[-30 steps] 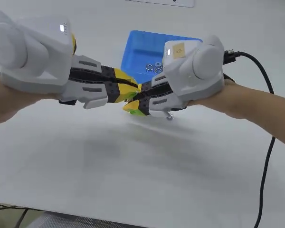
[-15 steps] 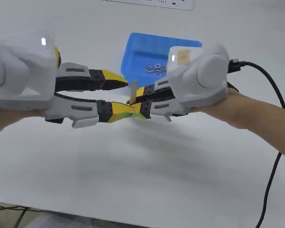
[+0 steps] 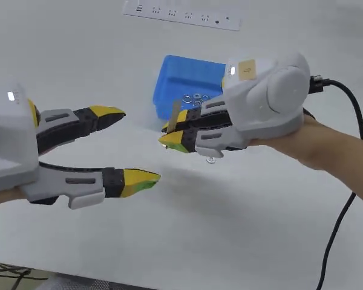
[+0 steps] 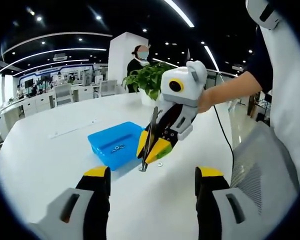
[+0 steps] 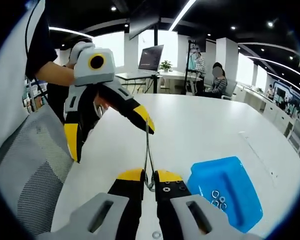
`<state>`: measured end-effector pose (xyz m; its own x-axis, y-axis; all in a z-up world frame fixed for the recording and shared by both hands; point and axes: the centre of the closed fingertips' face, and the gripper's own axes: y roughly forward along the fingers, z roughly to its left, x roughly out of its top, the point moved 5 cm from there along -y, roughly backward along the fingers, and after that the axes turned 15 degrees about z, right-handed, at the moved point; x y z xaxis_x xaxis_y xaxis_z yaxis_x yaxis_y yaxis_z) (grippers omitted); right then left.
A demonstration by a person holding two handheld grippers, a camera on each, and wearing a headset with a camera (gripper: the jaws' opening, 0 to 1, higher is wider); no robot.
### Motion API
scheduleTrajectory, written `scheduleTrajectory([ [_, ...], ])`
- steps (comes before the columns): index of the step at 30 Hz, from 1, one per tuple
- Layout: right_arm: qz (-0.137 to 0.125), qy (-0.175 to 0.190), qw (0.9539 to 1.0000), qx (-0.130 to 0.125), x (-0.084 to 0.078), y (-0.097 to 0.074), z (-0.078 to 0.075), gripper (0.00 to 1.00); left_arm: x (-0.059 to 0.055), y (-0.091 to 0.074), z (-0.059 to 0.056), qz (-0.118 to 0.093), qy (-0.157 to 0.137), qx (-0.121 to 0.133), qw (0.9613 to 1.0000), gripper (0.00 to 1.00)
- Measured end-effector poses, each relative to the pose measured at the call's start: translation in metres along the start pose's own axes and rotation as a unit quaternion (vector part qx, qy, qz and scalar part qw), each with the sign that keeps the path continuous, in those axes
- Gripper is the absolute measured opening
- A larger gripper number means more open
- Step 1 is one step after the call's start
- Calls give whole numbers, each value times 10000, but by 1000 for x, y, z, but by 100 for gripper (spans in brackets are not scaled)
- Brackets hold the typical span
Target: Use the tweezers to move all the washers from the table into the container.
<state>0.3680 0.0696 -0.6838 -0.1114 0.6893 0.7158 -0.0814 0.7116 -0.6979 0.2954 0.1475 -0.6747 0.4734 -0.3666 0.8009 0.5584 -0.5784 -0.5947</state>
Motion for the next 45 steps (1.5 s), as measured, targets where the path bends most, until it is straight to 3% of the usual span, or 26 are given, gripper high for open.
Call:
scheduleTrajectory([
  [12,18,-260,9987,-432,19,-38,-15,9,-7,-3,-8,-43,-95,-22,9999,88],
  [18,69,-258,9970,-725,20,-55,-44,9,-15,-4,-8,48,-161,-82,9998,91],
  [22,138,-150,9950,-981,12,-57,-70,9,-18,-7,-2,-58,-342,-38,9994,98],
  [23,221,-126,9926,-1189,6,-57,-81,9,-19,-7,0,-59,-329,0,9994,99],
  [25,317,-65,9903,-1349,-4,-54,-96,9,-19,-7,2,-53,-346,35,9994,99],
  [29,400,166,9886,-1439,-21,-44,-119,9,-18,-8,8,-52,-378,132,9992,99],
  [33,588,303,9889,-1334,-44,-26,-132,9,-25,-5,13,89,-377,193,9991,99],
  [38,653,444,9904,-1139,-56,-9,-130,9,-31,-6,16,116,-511,246,9983,99],
  [45,720,635,9898,-1054,-69,8,-126,9,-36,-7,15,149,-673,270,9973,99],
])
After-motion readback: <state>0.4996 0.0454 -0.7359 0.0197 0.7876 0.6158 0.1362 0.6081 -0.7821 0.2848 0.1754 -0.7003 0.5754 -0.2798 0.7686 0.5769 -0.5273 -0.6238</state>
